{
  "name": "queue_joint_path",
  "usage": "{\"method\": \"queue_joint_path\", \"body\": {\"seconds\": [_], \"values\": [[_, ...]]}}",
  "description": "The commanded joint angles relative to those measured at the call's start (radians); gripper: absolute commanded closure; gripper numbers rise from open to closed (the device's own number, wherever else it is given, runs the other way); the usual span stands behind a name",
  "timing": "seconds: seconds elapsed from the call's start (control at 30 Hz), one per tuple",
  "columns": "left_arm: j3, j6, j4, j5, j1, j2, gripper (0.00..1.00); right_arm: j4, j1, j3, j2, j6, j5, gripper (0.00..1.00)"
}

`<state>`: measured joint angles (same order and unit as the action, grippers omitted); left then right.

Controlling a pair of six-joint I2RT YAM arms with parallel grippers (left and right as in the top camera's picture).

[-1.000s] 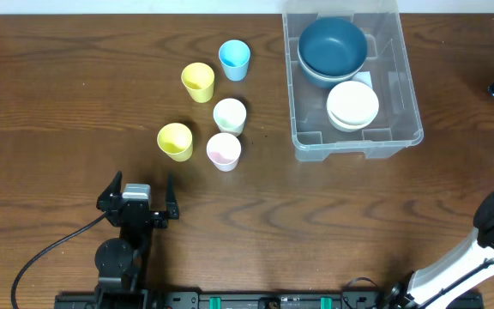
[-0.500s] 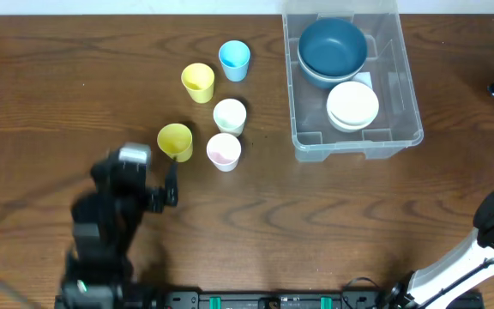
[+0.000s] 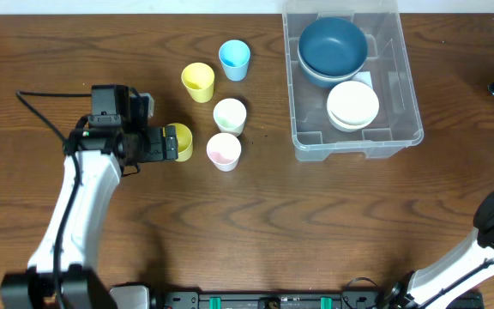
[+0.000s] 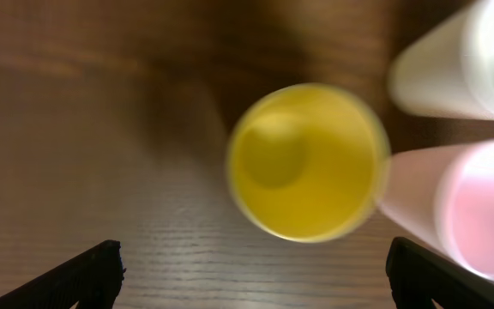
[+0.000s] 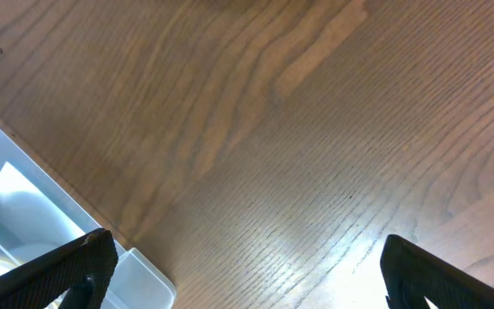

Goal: Pack container
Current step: 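Reach the left gripper to the front yellow cup and grasp it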

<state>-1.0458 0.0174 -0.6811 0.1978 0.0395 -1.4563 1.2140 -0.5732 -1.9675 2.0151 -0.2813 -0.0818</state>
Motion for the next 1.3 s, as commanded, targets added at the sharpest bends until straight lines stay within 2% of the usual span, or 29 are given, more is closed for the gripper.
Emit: {"method": "queue_joint_path", "body": {"seconds": [0.0, 0.47, 0.73, 1.1, 1.2, 1.27], "values": [[-0.023, -0.042, 0.009, -0.023, 0.022, -0.034, 0.02, 0.001, -0.003, 0.000, -0.013, -0.010, -0.004, 0.01], [-0.020, -0.042, 0.039, 0.019, 0.035, -0.134, 0.02, 0.001, -0.003, 0.000, -0.013, -0.010, -0.004, 0.01], [-0.016, -0.042, 0.038, -0.033, 0.035, -0.147, 0.02, 0.001, -0.003, 0.000, -0.013, -0.010, -0.004, 0.01], [-0.016, -0.038, 0.055, -0.031, 0.033, -0.211, 0.01, 0.001, -0.003, 0.000, -0.013, -0.010, -0.004, 0.01], [-0.016, -0.038, 0.062, -0.031, 0.033, -0.211, 0.18, 0.001, -0.003, 0.000, -0.013, -0.010, -0.004, 0.01], [-0.016, -0.038, 0.061, -0.031, 0.033, -0.211, 0.34, 0.001, -0.003, 0.000, -0.013, -0.010, -0.004, 0.01]]}}
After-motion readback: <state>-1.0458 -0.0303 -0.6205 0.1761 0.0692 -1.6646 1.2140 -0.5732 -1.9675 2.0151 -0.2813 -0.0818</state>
